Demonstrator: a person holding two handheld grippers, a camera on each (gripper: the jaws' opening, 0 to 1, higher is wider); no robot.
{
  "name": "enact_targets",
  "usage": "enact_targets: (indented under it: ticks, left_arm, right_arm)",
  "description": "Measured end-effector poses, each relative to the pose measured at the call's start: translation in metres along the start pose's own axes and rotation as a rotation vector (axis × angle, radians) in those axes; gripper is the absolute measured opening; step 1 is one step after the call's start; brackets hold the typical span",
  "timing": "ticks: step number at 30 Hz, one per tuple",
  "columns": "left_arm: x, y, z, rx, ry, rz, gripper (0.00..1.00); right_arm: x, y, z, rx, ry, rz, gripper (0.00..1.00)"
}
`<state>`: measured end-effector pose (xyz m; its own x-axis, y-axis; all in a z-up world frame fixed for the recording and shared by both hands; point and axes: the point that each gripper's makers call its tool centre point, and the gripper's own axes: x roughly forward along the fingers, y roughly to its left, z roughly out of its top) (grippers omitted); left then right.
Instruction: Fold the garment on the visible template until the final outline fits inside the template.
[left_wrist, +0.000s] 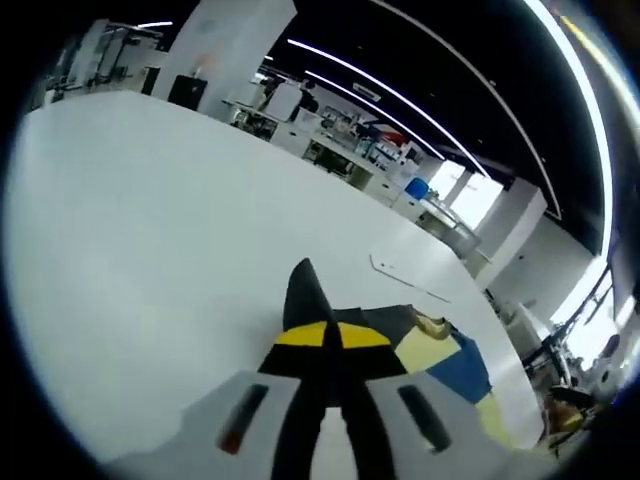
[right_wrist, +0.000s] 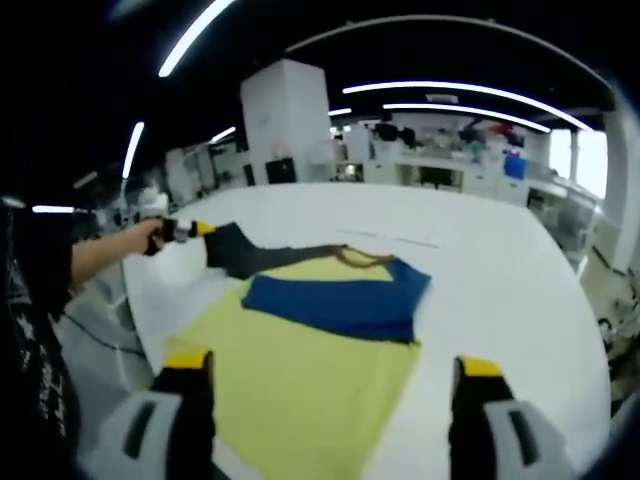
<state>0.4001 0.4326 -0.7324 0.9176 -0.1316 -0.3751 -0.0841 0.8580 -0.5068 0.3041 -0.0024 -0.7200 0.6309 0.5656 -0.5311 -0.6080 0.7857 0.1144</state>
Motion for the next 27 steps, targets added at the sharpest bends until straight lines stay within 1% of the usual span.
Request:
enact_targets:
  ticks: [4,8,16,19,22,27]
  left_arm:
    - [0.004,-0.020,0.000,0.011,-0.001,-0.038,0.00]
    - [0.009,-0.045,0.001,0.015,-0.007,-0.084,0.00]
    - [0.024,-0.085,0.000,0.013,-0.012,-0.155,0.00]
    - [0.033,-0.103,-0.004,0.021,-0.003,-0.189,0.00]
    - [0.040,-0.128,-0.011,0.031,0.004,-0.244,0.00]
    - [0.049,-0.155,-0.022,0.057,0.024,-0.294,0.00]
  right_arm:
    - [0.000,0.002,0.001,-0.003,-0.001,0.001,0.99]
    - [-0.001,0.002,0.001,-0.006,0.000,-0.001,0.99]
    - [0.000,0.003,-0.002,-0.009,0.008,-0.003,0.99]
    - [0.000,0.002,-0.003,-0.002,0.003,-0.004,0.99]
    - [0.000,0.002,-0.004,0.001,0.005,-0.006,0.99]
    - [0.000,0.003,-0.004,0.004,0.004,-0.006,0.99]
